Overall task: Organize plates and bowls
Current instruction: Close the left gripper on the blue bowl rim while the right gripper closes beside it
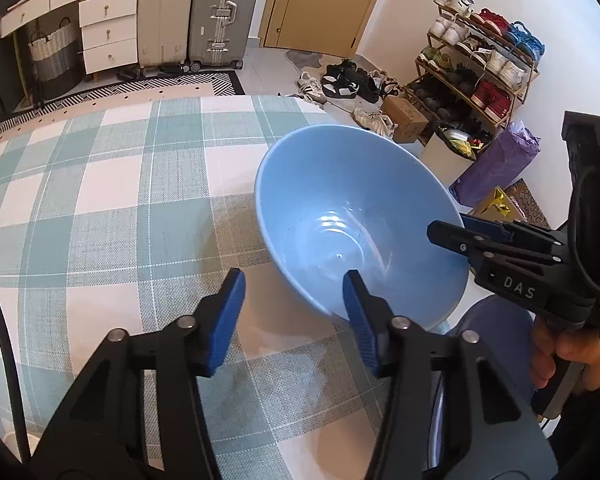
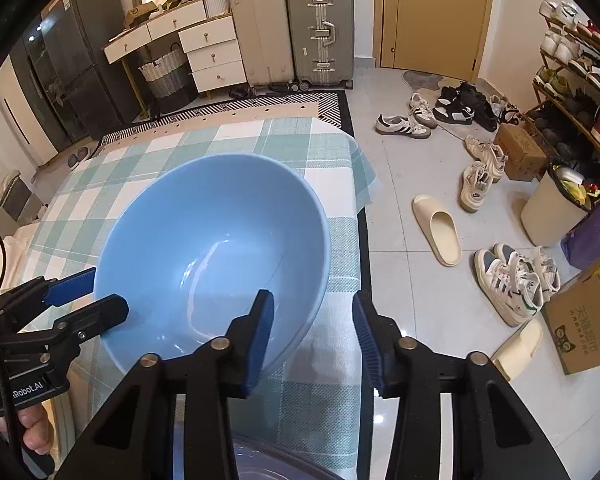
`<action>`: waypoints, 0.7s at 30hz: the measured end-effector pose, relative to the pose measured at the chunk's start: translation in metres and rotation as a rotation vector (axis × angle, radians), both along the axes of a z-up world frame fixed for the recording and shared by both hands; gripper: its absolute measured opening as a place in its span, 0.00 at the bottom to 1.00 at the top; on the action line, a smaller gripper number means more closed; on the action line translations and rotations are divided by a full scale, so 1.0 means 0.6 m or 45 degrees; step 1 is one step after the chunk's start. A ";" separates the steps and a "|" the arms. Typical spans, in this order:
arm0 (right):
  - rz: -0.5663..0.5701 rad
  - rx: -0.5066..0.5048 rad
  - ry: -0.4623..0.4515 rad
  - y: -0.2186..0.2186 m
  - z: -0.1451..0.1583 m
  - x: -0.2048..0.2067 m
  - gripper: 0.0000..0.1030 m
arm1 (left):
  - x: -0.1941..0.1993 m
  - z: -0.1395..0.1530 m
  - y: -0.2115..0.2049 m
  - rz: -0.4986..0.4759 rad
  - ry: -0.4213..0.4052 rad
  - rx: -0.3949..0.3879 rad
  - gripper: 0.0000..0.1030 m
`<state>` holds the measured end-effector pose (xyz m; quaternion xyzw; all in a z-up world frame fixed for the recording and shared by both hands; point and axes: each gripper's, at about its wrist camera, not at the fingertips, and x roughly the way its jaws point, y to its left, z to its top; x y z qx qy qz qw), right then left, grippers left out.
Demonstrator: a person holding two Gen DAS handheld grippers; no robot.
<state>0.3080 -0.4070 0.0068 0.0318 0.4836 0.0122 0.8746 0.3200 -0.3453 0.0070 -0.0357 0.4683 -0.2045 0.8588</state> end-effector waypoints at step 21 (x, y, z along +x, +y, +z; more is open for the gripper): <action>0.049 -0.073 -0.056 0.018 0.024 -0.021 0.18 | -0.022 0.030 -0.005 -0.034 -0.080 0.027 0.24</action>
